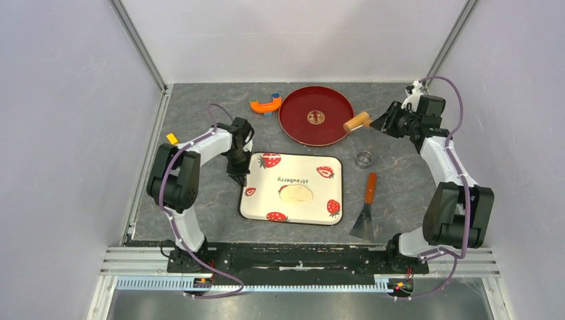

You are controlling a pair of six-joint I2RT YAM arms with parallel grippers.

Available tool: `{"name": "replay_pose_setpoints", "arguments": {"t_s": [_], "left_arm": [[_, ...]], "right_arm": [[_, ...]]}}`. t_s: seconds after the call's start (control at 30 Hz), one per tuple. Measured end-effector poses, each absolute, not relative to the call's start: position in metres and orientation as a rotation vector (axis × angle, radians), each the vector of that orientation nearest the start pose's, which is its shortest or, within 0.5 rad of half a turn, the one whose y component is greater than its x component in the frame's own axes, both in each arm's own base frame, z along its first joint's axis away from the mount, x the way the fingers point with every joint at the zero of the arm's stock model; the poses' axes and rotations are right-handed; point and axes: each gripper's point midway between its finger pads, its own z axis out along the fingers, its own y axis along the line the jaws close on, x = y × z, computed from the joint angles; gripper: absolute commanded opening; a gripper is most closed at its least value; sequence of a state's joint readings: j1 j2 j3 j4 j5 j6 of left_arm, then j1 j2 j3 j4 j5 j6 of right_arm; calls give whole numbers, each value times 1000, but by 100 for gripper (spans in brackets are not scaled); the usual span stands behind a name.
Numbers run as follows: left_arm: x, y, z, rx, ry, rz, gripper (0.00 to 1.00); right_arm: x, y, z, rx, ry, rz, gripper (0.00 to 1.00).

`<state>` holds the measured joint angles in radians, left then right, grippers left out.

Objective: Roll out the dumpling wrappers from the dough

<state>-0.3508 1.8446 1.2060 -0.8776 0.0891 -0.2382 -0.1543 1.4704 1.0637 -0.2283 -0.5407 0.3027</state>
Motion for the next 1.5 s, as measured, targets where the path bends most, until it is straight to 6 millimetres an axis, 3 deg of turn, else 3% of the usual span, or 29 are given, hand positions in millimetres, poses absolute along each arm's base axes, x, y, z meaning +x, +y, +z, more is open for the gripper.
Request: {"name": "replay_pose_setpoints", "arguments": {"t_s": [0.23,0.37,0.5,0.7,1.07,1.5], "left_arm": [[270,-127,20,177,3104,-167,2],[270,-127,20,173,3097,-179,2],[267,-134,20,172,3100,-238,2],[264,-140,20,175,3099,-297,2],[264,-140,20,175,3095,-301,2],[263,-142,20,81,3087,-315,2]], "right_arm": [[409,-1,156,318,2192,601,0],[410,-17,141,379,2220,552,5],[408,-21,125,400,2240,530,8],[394,-18,83,430,2311,536,17],[389,-20,79,410,2287,495,43],[366,-35,58,446,2402,361,62]]}}
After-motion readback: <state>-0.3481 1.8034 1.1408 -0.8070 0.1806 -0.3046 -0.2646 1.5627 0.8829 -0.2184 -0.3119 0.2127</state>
